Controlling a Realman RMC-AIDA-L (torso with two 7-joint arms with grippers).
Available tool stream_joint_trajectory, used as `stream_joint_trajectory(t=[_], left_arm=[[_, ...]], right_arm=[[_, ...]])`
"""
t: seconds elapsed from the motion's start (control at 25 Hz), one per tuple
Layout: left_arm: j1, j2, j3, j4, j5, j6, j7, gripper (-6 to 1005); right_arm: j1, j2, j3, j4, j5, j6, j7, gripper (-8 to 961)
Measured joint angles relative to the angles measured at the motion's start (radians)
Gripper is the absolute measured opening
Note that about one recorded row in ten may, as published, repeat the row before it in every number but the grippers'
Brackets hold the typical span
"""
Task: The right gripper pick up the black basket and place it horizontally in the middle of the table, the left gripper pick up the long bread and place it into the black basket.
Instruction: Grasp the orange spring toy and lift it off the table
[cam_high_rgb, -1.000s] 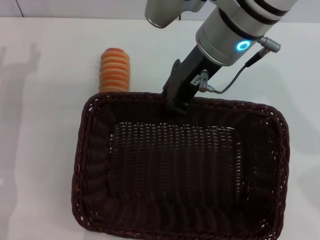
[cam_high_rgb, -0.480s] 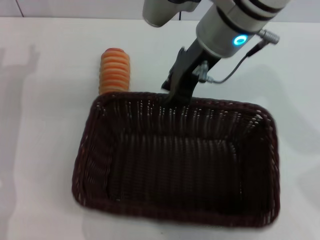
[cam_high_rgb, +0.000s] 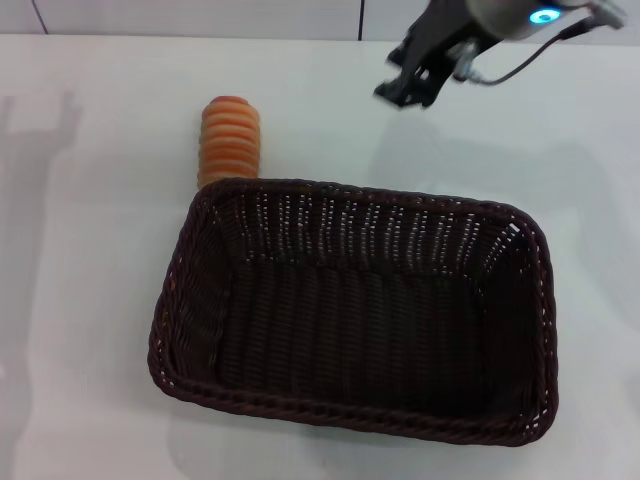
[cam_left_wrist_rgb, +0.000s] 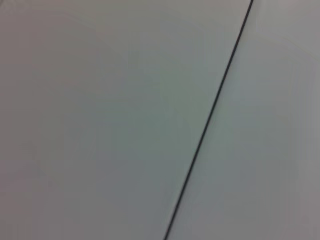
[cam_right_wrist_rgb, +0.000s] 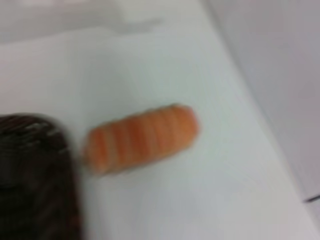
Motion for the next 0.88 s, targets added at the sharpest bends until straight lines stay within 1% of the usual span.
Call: stream_joint_trajectory(t=[0.08, 0.2, 0.24, 0.32, 0.4, 0.44, 0.52, 0.56, 0.64, 0.68, 0.76, 0.88], left_arm=[[0.000, 0.002, 0.008, -0.002, 0.000, -0.001, -0.006, 862], [0.000, 0.004, 0.017, -0.007, 0.000, -0.005, -0.013, 862], [0.007, 0.005, 0.021, -0.036, 0.005, -0.014, -0.014, 863], [0.019, 0.006, 0.023, -0.065, 0.017, -0.024, -0.015, 863], [0.019, 0.006, 0.023, -0.065, 0.017, -0.024, -0.015, 863], [0.038, 0.006, 0.024, -0.114, 0.039, -0.049, -0.015, 863], [0.062, 0.006, 0.024, -0.182, 0.069, -0.092, -0.019, 863], [0.062, 0.006, 0.024, -0.182, 0.069, -0.092, -0.019, 863], [0.117, 0.008, 0.028, -0.361, 0.147, -0.235, -0.047, 863], [0.130, 0.009, 0.030, -0.408, 0.160, -0.273, -0.050, 863], [0.159, 0.012, 0.037, -0.520, 0.174, -0.401, -0.048, 863], [0.193, 0.022, 0.053, -0.660, 0.174, -0.556, -0.034, 863]], right_arm=[[-0.082, 0.001, 0.011, 0.071, -0.023, -0.068, 0.007, 349], [-0.229, 0.010, 0.020, 0.178, -0.039, -0.199, 0.008, 349], [-0.282, 0.012, 0.014, 0.213, -0.038, -0.256, 0.008, 349], [-0.392, 0.013, -0.013, 0.272, -0.035, -0.404, 0.008, 348], [-0.501, 0.014, -0.050, 0.306, -0.024, -0.574, 0.007, 347], [-0.559, 0.014, -0.074, 0.315, -0.012, -0.678, 0.007, 347], [-0.650, 0.013, -0.115, 0.312, 0.009, -0.856, 0.000, 346], [-0.689, 0.013, -0.133, 0.305, 0.015, -0.938, -0.002, 346], [-0.758, 0.013, -0.174, 0.270, 0.019, -1.111, -0.003, 345], [-0.779, 0.014, -0.191, 0.248, 0.019, -1.176, -0.001, 344], [-0.814, 0.014, -0.226, 0.182, 0.024, -1.312, 0.006, 343], [-0.837, 0.014, -0.273, 0.040, 0.067, -1.553, 0.017, 343]])
